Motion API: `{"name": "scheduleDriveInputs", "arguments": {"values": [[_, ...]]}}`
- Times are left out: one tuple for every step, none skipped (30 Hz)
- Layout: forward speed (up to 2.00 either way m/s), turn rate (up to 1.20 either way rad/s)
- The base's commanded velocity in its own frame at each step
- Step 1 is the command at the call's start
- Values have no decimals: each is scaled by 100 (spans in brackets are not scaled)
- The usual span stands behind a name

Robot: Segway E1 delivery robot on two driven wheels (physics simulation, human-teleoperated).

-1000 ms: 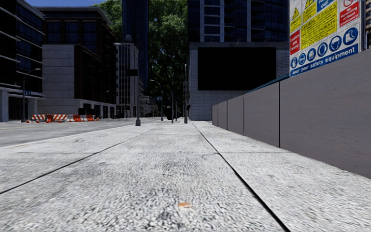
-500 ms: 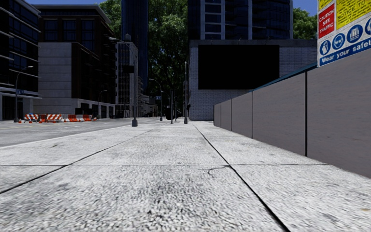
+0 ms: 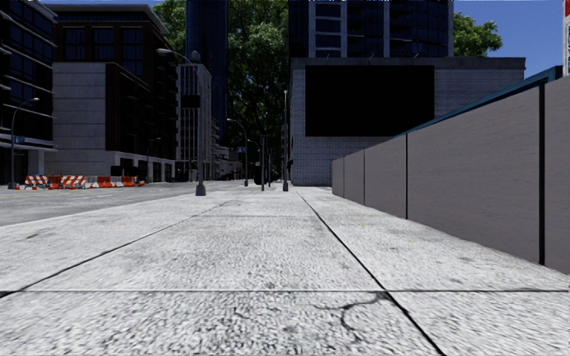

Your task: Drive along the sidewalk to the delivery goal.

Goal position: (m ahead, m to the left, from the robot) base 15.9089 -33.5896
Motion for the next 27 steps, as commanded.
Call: {"name": "scheduleDriveInputs", "arguments": {"values": [[200,0],[200,0],[200,0],[200,0],[200,0],[200,0],[200,0],[200,0],[200,0],[200,0],[200,0],[200,0],[200,0],[200,0],[200,0],[200,0],[200,0],[200,0],[200,0],[200,0],[200,0],[200,0],[200,0],[200,0],[200,0],[200,0],[200,0]]}}
